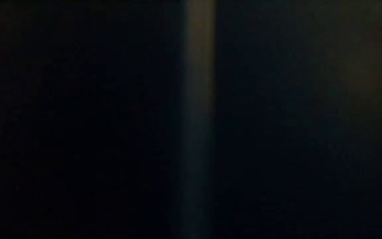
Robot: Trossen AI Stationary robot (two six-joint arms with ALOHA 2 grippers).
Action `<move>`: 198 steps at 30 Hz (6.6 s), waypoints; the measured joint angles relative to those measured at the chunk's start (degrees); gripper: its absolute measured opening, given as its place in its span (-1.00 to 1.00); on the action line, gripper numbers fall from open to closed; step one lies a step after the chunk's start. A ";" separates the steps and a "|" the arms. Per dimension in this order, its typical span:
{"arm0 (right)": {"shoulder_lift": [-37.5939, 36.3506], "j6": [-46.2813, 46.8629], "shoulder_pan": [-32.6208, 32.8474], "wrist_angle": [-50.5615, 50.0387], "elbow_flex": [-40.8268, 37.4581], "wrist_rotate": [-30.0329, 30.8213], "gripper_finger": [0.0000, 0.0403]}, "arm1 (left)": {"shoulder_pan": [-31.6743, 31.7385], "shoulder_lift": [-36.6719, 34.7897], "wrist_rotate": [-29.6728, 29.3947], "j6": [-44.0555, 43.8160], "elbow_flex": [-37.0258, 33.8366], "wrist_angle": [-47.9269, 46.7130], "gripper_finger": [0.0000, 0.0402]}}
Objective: Pick and place slides into bin
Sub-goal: Return to Home Position
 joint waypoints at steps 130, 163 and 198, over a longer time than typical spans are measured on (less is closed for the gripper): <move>-57.90 -6.26 -18.35 60.26 -99.37 -13.39 0.59 | 23.05 -61.19 25.59 8.95 -57.84 -1.09 0.19; -57.88 -6.38 -18.35 59.76 -99.40 -13.40 0.59 | 23.05 -61.17 25.55 9.17 -57.84 -1.06 0.19; -57.85 -6.38 -18.33 59.74 -99.40 -13.55 0.59 | 23.05 -61.13 25.55 9.17 -57.86 -1.08 0.19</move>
